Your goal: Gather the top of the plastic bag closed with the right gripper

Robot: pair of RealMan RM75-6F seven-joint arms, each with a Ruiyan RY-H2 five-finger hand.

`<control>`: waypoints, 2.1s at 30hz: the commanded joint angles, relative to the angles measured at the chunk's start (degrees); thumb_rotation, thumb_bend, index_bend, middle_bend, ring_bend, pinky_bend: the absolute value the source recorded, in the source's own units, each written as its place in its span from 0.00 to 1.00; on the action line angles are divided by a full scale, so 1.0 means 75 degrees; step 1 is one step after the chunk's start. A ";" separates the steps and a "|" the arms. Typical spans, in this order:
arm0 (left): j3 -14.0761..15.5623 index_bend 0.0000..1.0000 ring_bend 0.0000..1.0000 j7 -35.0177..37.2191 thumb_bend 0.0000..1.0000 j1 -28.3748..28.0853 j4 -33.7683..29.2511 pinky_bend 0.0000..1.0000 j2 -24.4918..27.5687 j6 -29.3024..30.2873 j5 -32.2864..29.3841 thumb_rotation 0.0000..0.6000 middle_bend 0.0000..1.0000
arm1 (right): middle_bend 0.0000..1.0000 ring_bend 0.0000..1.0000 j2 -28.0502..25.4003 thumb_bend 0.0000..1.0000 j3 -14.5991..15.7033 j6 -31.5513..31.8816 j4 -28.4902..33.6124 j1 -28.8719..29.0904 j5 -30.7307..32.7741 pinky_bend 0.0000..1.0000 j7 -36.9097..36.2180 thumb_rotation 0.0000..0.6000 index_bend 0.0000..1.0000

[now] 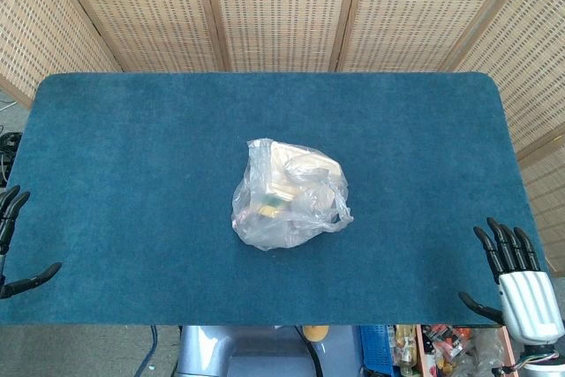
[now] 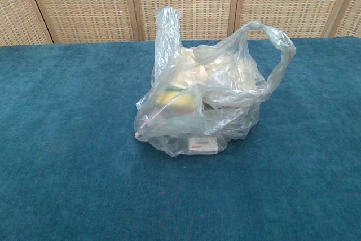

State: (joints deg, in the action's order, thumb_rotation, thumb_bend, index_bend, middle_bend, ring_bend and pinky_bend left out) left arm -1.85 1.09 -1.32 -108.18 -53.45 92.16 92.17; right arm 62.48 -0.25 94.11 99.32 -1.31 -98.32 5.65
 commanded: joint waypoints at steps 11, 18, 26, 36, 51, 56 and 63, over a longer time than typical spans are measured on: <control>-0.0148 0.00 0.00 -0.0083 0.15 -0.0051 -0.0010 0.00 -0.0038 -0.0048 -0.0304 1.00 0.00 | 0.00 0.00 -0.0853 0.00 0.0347 -0.2361 -0.0059 0.1983 -0.0924 0.00 -0.3812 1.00 0.00; -0.0294 0.00 0.00 -0.0375 0.15 -0.0186 -0.0045 0.00 -0.0160 -0.0245 -0.0637 1.00 0.00 | 0.01 0.00 -0.1177 0.00 0.0347 -0.3428 0.0080 0.3364 -0.1253 0.00 -0.6283 1.00 0.03; -0.0373 0.00 0.00 -0.0570 0.16 -0.0318 -0.0057 0.00 -0.0251 -0.0489 -0.0910 1.00 0.00 | 0.03 0.00 -0.1029 0.00 0.0156 -0.4437 0.0071 0.4189 -0.0800 0.00 -0.6671 1.00 0.04; -0.0523 0.00 0.00 -0.0567 0.16 -0.0449 -0.0033 0.00 -0.0265 -0.0699 -0.1291 1.00 0.00 | 0.07 0.00 -0.0461 0.00 -0.0179 -0.5467 -0.0284 0.4893 0.0160 0.00 -0.6655 1.00 0.04; -0.0611 0.00 0.00 -0.0688 0.16 -0.0604 -0.0021 0.00 -0.0307 -0.0928 -0.1584 1.00 0.00 | 0.18 0.00 -0.0132 0.00 -0.0346 -0.5763 -0.0150 0.5620 0.0407 0.00 -0.8543 1.00 0.13; -0.0611 0.00 0.00 -0.0681 0.16 -0.0601 -0.0025 0.00 -0.0309 -0.0915 -0.1593 1.00 0.00 | 0.20 0.00 -0.0167 0.00 -0.0398 -0.5958 -0.0112 0.5883 0.0471 0.00 -0.9204 1.00 0.15; -0.0609 0.00 0.00 -0.0636 0.16 -0.0607 -0.0015 0.00 -0.0293 -0.0923 -0.1602 1.00 0.00 | 0.20 0.02 -0.0145 0.00 -0.0419 -0.6467 -0.0121 0.6313 0.0663 0.01 -1.0196 1.00 0.15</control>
State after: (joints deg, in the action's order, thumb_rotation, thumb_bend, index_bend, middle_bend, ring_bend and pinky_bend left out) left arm -6.41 -3.71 -5.86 -108.31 -55.66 85.26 80.18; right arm 61.27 -3.26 46.92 98.34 44.79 -94.00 -68.32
